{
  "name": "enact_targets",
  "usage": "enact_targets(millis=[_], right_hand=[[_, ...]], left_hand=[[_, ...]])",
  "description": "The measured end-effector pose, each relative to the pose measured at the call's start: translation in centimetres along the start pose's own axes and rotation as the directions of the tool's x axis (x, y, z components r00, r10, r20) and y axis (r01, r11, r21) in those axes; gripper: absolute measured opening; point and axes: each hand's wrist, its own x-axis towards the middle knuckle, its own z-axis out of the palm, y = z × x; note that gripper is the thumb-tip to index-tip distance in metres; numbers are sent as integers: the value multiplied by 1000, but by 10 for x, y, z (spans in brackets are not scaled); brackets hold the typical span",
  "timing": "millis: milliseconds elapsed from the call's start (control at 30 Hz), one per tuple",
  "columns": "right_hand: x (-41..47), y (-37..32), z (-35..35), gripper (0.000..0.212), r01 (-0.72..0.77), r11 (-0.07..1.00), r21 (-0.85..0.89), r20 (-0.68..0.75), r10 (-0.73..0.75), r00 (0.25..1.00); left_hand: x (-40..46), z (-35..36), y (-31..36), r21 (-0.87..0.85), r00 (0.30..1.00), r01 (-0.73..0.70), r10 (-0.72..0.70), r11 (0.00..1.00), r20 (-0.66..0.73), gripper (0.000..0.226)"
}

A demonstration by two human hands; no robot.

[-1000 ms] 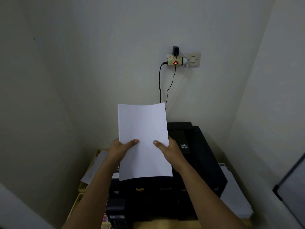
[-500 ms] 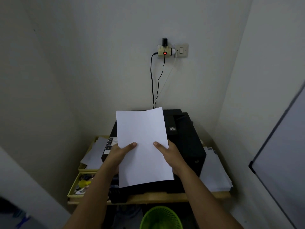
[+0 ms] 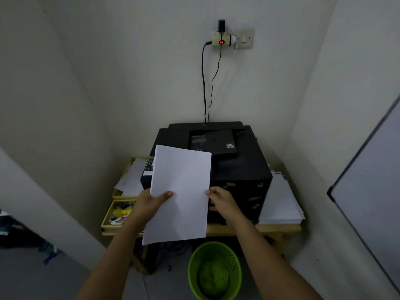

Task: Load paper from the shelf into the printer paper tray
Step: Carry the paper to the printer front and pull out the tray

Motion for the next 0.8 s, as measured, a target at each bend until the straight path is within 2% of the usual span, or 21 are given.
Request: enact_targets(millis=[233, 333, 433, 567, 800], right_hand=[[10, 54, 15, 16, -54, 998, 10, -55, 55, 997], [13, 73, 15, 15, -89, 995, 55, -123, 95, 988], [12, 89, 11, 17, -106, 990, 93, -178, 122, 976], [14, 112, 4, 17, -109, 984, 142, -251, 142, 958], [28, 160, -7, 16, -130, 968, 216, -335, 198, 921]], left_hand=[[4, -22, -36, 347, 999, -50, 47, 936, 19, 33], [4, -30, -51, 511, 992, -126, 102, 850, 75, 34], [4, -33, -68, 639, 992, -122, 86, 759, 87, 34], [4, -34, -92, 703, 986, -154, 59, 694, 158, 38], [14, -20, -139, 724, 971, -161, -24, 671, 238, 37]])
